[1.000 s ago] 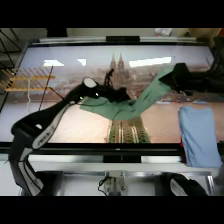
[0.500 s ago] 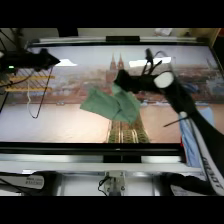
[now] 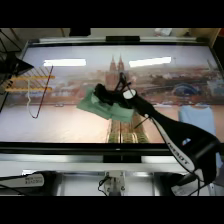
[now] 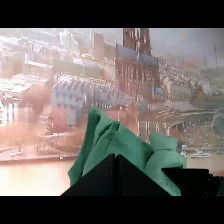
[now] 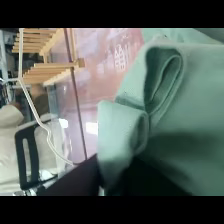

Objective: Fold the shirts.

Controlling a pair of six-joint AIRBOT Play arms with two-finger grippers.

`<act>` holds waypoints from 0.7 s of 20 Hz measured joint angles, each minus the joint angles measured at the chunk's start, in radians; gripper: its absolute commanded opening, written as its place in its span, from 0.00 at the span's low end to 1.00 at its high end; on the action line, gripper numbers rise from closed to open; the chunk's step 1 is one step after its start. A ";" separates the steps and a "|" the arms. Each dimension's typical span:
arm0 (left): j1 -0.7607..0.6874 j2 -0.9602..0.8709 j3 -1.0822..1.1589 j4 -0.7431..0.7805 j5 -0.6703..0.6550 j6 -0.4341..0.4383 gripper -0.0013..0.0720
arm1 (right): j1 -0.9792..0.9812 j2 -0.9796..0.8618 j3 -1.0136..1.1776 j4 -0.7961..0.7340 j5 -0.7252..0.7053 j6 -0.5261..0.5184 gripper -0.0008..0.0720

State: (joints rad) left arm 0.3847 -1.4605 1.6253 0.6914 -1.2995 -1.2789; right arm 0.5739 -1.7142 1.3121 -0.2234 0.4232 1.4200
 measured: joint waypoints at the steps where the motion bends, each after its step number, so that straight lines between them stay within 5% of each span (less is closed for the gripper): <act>1: -0.012 0.000 -0.013 0.001 0.005 0.003 0.06 | 0.004 -0.005 0.001 0.014 -0.009 -0.016 0.78; 7: -0.059 -0.005 -0.045 0.001 0.014 0.016 0.06 | -0.092 0.065 0.003 -0.098 0.130 -0.105 0.78; 11: -0.066 -0.006 -0.048 0.001 0.015 0.026 0.06 | -0.256 0.143 0.002 -0.547 0.424 0.135 0.91; 14: -0.070 -0.006 -0.049 0.001 0.016 0.031 0.06 | -0.331 0.146 -0.036 -0.800 0.651 0.274 0.92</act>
State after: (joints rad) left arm 0.3149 -1.4662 1.5761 0.6926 -1.2839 -1.2480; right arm 0.2428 -1.5684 1.2762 -1.0233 1.0744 1.6939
